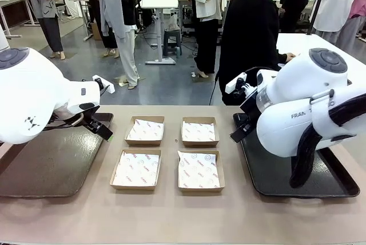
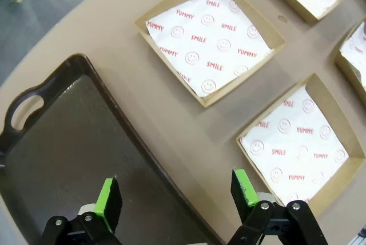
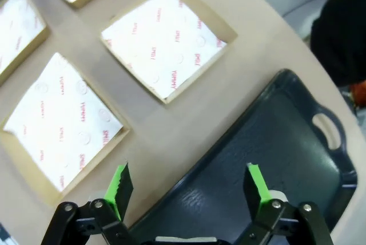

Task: Individually package the donuts and arrange them on the tray.
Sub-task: Pick up one Paper togo box.

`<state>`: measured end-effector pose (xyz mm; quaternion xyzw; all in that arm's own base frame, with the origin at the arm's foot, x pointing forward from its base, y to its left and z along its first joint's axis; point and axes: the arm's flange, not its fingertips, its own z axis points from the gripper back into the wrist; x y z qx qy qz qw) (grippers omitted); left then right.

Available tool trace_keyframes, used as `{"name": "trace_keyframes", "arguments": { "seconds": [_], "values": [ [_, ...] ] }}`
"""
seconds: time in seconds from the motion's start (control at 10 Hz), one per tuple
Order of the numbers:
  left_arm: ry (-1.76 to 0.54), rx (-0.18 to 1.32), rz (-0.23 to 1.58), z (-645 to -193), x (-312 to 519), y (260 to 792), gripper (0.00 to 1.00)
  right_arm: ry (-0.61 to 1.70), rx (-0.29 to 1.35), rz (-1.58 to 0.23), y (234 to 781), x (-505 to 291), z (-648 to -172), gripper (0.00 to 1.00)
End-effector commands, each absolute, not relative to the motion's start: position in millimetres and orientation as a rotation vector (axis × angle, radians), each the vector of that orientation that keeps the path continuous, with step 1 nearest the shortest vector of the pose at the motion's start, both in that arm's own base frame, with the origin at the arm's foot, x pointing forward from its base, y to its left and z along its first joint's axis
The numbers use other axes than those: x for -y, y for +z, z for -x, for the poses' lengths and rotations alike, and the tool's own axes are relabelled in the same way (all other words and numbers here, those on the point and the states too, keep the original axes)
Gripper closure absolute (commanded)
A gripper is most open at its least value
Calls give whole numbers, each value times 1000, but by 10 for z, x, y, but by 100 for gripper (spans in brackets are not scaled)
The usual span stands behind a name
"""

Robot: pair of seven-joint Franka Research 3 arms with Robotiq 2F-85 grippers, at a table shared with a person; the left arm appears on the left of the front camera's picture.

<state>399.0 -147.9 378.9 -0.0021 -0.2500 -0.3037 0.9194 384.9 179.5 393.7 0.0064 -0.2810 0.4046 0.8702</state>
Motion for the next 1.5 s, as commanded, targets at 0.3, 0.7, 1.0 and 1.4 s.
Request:
{"name": "trace_keyframes", "arguments": {
  "seconds": [0.3, 0.7, 1.0, 1.4],
  "values": [
    [-749, 320, 0, -2364, 1040, 4220, 0, 926, 443, -21, 4330, -1015, -2099, 0],
    [-739, 303, -22, -3176, 1414, 4698, 0, 937, 377, -37, 5149, -1359, -2777, 0],
    [-739, 303, -22, -3176, 1414, 4698, 0, 937, 377, -37, 5149, -1359, -2777, 0],
    [-477, 328, 626, -3464, 1002, 4941, 0, 525, 386, -904, 5046, -552, -2736, 0]
  ]
}}
